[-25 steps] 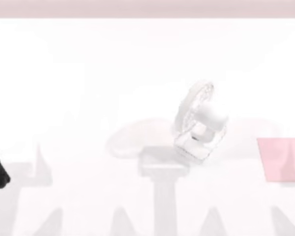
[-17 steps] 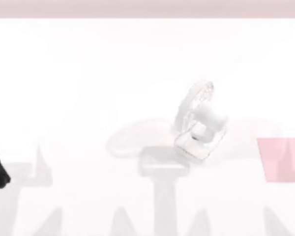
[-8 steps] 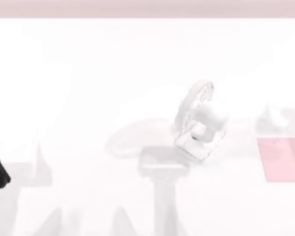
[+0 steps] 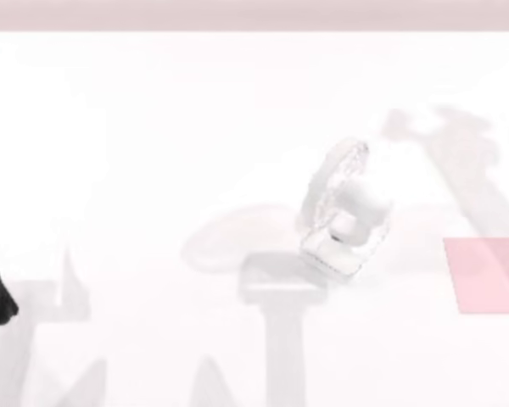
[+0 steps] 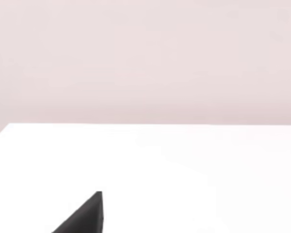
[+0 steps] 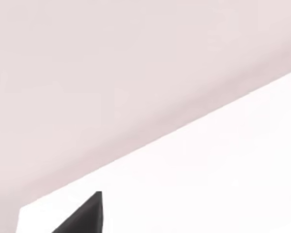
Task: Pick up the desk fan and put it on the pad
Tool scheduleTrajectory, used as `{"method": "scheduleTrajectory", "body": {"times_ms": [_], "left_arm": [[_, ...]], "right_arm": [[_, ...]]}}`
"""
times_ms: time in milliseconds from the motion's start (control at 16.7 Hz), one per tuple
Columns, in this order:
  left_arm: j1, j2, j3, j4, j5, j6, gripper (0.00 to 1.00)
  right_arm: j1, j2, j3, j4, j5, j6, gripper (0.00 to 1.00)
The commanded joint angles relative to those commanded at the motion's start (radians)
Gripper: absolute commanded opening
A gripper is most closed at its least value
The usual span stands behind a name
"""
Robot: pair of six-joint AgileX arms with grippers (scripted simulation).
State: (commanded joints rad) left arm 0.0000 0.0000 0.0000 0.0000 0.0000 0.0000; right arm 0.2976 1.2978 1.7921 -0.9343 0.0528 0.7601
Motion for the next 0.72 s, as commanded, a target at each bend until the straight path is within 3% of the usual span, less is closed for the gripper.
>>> {"method": "scheduleTrajectory", "body": {"times_ms": [360,720], "left_arm": [[0.0,0.0,0.0,0.0,0.0,0.0,1.0],[0.0,0.0,0.0,0.0,0.0,0.0,1.0]], "right_arm": [[0.128,0.509,0.534,-0.35,-0.024,0.275,1.0],[0.228,0.955,0.805,-0.684,-0.041,0.431,1.0]]}}
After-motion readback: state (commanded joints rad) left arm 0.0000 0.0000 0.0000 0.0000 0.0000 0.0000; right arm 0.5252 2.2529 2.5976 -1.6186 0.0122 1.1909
